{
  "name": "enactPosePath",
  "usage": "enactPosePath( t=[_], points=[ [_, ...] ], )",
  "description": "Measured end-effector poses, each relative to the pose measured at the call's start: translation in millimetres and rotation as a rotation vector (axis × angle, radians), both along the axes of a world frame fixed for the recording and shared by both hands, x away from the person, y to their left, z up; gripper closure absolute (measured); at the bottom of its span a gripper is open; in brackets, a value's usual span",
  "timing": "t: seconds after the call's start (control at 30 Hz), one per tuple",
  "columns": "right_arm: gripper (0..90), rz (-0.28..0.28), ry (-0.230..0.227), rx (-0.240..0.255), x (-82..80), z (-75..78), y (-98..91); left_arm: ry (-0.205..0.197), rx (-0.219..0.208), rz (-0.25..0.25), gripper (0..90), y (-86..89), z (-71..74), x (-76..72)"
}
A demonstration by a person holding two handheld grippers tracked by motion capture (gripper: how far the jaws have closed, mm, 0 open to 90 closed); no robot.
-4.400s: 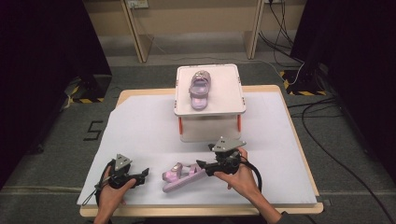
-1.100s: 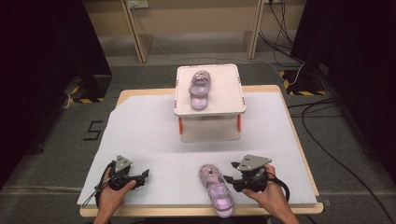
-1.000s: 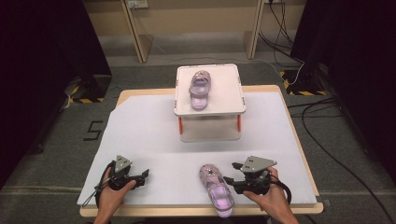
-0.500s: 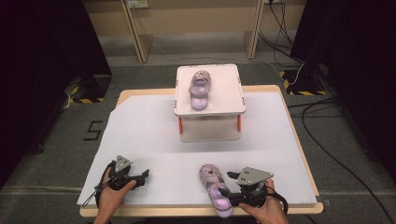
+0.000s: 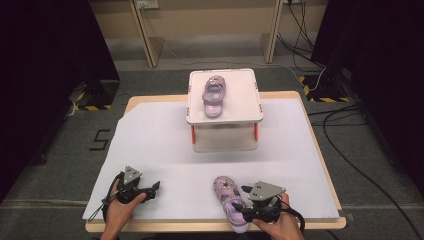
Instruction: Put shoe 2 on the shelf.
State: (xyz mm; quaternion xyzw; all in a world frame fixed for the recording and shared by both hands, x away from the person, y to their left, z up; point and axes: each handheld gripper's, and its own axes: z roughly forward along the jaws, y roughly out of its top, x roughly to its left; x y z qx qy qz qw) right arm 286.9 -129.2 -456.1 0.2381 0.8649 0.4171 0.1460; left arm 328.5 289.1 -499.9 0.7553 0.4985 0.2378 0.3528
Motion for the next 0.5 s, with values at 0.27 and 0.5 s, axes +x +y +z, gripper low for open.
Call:
enactPosePath(
  t=[0.27,0.5],
  points=[
    [47.6,0.008,-0.023,-0.020,1.1,-3.9,7.6,0.001,0.001,-0.002,15.4,-0.2,0.2,0.0],
    [57.0,0.038,-0.055,-0.035,-0.3,-4.2,14.1,0.000,0.001,-0.002,15.4,-0.3,0.2,-0.5]
  ],
)
